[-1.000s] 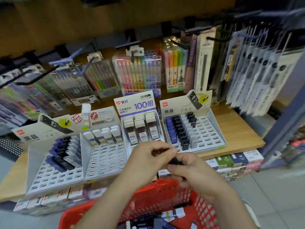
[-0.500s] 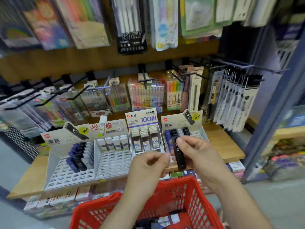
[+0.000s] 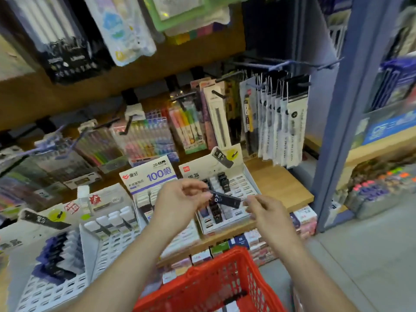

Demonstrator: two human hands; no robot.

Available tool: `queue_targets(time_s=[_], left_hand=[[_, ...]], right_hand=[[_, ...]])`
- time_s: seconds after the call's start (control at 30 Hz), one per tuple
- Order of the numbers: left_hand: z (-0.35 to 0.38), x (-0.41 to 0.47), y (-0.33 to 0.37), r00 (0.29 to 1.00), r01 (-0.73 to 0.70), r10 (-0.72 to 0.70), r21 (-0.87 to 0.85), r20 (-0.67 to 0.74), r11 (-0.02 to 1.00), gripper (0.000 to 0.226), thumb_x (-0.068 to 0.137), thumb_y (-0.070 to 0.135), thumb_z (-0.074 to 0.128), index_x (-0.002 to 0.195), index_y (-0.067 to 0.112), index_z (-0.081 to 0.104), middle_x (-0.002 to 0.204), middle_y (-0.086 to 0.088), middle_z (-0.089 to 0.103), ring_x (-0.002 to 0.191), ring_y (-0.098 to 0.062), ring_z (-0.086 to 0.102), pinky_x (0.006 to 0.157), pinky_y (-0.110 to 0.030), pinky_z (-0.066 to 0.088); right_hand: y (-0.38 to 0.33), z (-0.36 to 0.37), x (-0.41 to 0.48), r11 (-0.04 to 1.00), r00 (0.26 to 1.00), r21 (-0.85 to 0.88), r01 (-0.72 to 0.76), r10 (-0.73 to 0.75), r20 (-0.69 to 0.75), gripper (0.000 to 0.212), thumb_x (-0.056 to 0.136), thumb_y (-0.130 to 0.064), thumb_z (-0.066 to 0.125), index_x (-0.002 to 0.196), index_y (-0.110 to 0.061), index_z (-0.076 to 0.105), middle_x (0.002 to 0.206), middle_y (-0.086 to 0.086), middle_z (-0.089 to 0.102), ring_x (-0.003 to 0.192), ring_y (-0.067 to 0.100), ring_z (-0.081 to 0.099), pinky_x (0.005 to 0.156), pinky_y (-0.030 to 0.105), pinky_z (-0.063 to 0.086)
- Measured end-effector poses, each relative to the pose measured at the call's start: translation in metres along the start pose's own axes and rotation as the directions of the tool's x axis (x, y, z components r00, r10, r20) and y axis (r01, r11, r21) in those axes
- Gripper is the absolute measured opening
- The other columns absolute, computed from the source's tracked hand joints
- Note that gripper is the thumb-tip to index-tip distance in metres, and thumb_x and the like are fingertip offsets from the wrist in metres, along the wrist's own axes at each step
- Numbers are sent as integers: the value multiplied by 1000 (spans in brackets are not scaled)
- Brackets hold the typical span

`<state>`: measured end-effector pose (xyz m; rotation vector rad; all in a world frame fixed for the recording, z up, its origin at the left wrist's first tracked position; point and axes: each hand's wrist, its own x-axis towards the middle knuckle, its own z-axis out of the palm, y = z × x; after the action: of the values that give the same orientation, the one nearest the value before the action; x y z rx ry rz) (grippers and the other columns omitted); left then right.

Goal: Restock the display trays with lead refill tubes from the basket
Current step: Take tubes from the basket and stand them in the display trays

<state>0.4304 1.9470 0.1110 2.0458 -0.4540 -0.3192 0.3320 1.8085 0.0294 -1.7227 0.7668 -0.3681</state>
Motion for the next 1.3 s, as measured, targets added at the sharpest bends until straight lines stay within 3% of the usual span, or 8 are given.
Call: queue_targets(time_s=[0.1, 0.2, 0.37, 0.53, 0.63, 0.93, 1.1, 1.3], left_hand=[[16, 44, -5, 977, -156, 184, 227, -105, 961, 18, 79, 7, 74, 81, 25, 73, 77, 8, 71, 66, -3, 64, 75, -27, 55], [38, 72, -15, 964, -225, 261, 363, -52, 904, 14, 81, 11, 73, 94, 15, 77, 94, 4, 73, 90, -11, 66, 95, -30, 48], [62, 88, -32, 948, -300, 309, 521, 71, 799, 22, 88, 14, 65, 109, 14, 72, 110, 1, 70, 105, -14, 61, 94, -16, 38], [66, 95, -43, 904, -414, 368, 662, 218, 625, 25, 91, 18, 62, 114, 18, 70, 110, -3, 70, 101, -19, 62, 89, -23, 41], [65, 99, -48, 907, -411, 350, 670, 234, 618, 26, 91, 17, 62, 115, 17, 70, 110, -4, 70, 101, -21, 63, 92, -26, 44], [77, 117, -50, 945, -323, 270, 661, 185, 677, 15, 85, 15, 68, 98, 20, 74, 97, -1, 72, 94, -20, 64, 87, -31, 50], [77, 119, -50, 926, -365, 314, 713, 210, 599, 12, 87, 20, 67, 95, 21, 75, 98, 0, 69, 100, -22, 51, 89, -32, 44], [53, 71, -37, 920, -347, 383, 623, 81, 702, 21, 92, 18, 57, 105, 21, 73, 105, 4, 69, 101, -18, 57, 86, -25, 40]], right_hand=[[34, 4, 15, 919, 998, -394, 29, -50, -43, 39, 98, -21, 48, 137, -20, 51, 136, 5, 51, 121, 23, 48, 96, 32, 43], [52, 21, 21, 792, 989, -593, 149, -135, 68, 57, 98, -21, 44, 152, -22, 27, 159, 7, 19, 147, 27, 11, 117, 37, 26], [77, 36, 22, 746, 981, -639, 188, -172, 87, 65, 90, -14, 53, 151, -25, 33, 164, 9, 12, 152, 30, -3, 117, 54, 27], [78, 37, 22, 776, 984, -605, 178, -158, 87, 65, 94, -16, 48, 154, -30, 26, 166, 3, 0, 151, 24, -14, 119, 50, 22], [73, 33, 21, 788, 987, -594, 163, -124, 106, 65, 97, -18, 42, 156, -33, 18, 165, -2, -10, 148, 21, -23, 120, 48, 20], [72, 34, 22, 769, 986, -619, 160, -95, 136, 66, 97, -19, 43, 156, -31, 15, 165, 0, -12, 147, 22, -28, 123, 46, 18], [74, 31, 24, 768, 982, -613, 185, -122, 143, 67, 96, -18, 44, 156, -32, 16, 165, -1, -9, 148, 21, -24, 123, 44, 13], [64, 17, 20, 815, 963, -514, 268, -223, 148, 62, 95, -13, 49, 152, -27, 30, 164, 0, 14, 151, 17, 1, 121, 40, 22]])
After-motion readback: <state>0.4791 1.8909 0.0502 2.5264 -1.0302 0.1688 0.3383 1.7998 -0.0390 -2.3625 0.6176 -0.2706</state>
